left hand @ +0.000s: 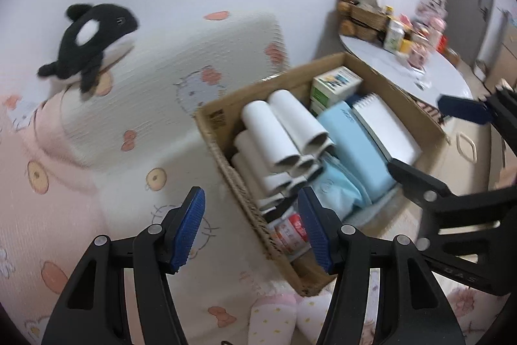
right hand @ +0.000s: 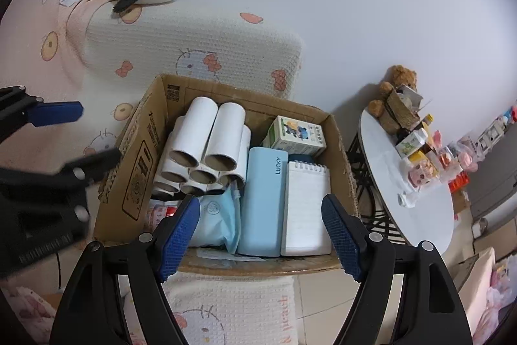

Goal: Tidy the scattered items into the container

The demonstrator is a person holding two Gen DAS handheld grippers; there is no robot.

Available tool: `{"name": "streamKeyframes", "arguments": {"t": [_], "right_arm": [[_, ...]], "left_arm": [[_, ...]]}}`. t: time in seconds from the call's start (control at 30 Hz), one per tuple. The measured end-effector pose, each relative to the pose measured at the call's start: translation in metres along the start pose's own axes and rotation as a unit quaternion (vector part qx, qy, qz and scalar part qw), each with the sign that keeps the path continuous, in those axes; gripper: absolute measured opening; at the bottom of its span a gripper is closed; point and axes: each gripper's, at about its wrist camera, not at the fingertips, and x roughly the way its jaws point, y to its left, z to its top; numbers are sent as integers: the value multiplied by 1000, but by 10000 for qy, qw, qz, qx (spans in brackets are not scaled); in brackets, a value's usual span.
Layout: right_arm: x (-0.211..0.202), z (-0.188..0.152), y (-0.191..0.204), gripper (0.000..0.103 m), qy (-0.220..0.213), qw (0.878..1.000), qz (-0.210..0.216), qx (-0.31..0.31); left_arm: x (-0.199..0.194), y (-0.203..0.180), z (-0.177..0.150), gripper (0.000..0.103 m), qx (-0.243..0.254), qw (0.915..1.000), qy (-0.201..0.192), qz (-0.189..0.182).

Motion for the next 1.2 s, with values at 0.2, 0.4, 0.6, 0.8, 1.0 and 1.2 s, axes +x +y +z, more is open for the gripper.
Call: {"name": "streamKeyframes", "arguments": {"t": [0.2,0.4,0.6,0.8,1.0,1.2], "right_arm": [[2,0,-2,76,36,10000,31,1],[3,-1,-1,76,57,9999,88,10],[4,-1,-1,76,78,9999,104,7],[4,-1,-1,76,66,9999,88,6],[4,-1,0,76,69,9999,94,7],[4,-2,1,76,81,9999,92,17]], "left_arm": [[2,-2,-1,64,-10,10000,51,15],[5,-3,-1,64,42,9999,111,-13],[4,-3,-2,64,50,9999,124,-2],[6,-1,-2,64,24,9999,162,-5],[7,0,-3,64,27,9999,169,-3],[6,1,-2,64,4,9998,176,2]]}}
